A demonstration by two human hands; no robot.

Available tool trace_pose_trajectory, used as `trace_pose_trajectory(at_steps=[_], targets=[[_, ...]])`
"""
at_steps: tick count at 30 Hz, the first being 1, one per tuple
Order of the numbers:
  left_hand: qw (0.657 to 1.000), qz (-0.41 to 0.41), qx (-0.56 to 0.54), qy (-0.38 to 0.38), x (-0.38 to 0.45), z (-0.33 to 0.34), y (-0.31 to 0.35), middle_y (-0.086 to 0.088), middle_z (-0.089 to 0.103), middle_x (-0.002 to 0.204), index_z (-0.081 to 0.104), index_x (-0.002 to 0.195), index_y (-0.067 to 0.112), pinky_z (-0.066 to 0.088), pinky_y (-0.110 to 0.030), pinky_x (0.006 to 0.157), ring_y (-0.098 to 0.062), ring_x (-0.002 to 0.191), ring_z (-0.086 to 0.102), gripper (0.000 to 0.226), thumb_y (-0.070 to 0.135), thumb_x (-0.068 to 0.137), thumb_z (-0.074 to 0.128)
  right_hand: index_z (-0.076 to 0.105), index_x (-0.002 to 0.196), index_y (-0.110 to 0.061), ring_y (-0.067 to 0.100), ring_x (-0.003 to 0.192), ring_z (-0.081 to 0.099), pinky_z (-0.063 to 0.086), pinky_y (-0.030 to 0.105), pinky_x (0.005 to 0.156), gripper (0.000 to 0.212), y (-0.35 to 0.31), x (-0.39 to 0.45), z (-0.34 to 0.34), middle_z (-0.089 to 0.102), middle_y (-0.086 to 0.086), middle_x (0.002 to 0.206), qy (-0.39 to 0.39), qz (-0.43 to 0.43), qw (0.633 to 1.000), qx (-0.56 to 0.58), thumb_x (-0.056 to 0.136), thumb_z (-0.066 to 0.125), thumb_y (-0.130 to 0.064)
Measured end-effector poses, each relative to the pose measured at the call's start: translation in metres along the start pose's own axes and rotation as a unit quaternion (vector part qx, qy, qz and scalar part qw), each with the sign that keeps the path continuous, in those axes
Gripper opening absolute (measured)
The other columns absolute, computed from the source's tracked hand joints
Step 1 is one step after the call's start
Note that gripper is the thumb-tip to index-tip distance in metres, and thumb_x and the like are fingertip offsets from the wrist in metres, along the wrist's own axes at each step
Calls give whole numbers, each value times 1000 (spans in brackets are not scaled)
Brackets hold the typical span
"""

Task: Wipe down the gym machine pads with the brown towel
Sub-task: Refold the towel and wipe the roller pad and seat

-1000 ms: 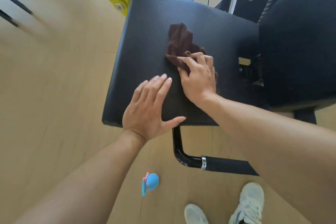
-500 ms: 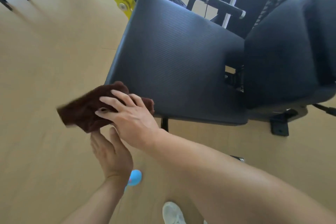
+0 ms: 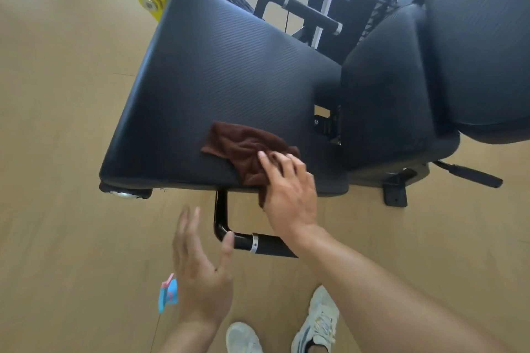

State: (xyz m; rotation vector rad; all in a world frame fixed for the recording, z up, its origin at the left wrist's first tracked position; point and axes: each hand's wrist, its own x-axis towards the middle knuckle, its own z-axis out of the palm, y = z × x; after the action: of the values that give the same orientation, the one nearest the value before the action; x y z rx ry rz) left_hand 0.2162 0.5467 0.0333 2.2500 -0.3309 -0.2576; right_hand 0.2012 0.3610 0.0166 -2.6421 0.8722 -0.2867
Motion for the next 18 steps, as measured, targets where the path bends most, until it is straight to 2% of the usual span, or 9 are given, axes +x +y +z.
trace_pose_trajectory(at_steps=[3,5,8,11,14,16,18], targets=[[993,81,62,-62,5,15,7,6,22,167,34,154,26,14,-35,124,-9,155,13,73,59,90,46,52,148,-25,31,132,43,35,49,114,52,27,0,-3,56,6,140,24,135,990,-19,96,52,-23],[982,100,116,-112,9,21,15,8,23,165,37,152,29,7,-32,123,-10,155,9,79,72,86,42,46,150,-27,29,128,40,35,45,113,52,47,-2,-10,50,5,141,10,221,975,-13,99,49,-37],[968,92,183,-143,12,21,23,4,23,163,45,148,29,8,-37,122,-17,154,8,101,95,72,31,39,153,-28,26,129,38,38,42,110,57,61,-7,-15,42,4,143,-15,242,970,-20,100,46,-46],[950,88,242,-179,12,17,24,1,11,164,46,148,27,9,-45,125,-22,155,3,114,100,62,28,42,152,-24,25,145,26,30,41,118,52,50,-9,-5,37,3,154,5,247,966,71,102,48,-36],[928,80,278,-235,16,9,29,4,-17,164,22,159,31,7,-46,128,-22,154,-13,115,98,65,33,51,146,-22,23,153,16,21,39,123,46,35,-6,7,39,0,158,54,288,944,154,100,51,-25],[918,81,282,-265,19,5,30,7,-32,161,-4,161,32,7,-47,128,-22,152,-25,120,94,69,41,60,137,-22,23,150,24,26,38,121,38,26,3,8,49,1,151,98,337,918,186,100,52,-22],[910,77,284,-293,20,1,30,11,-41,158,-34,150,33,9,-48,127,-22,150,-32,130,92,68,48,67,126,-21,23,140,36,35,42,118,31,12,14,7,60,1,139,136,360,898,215,99,51,-21]])
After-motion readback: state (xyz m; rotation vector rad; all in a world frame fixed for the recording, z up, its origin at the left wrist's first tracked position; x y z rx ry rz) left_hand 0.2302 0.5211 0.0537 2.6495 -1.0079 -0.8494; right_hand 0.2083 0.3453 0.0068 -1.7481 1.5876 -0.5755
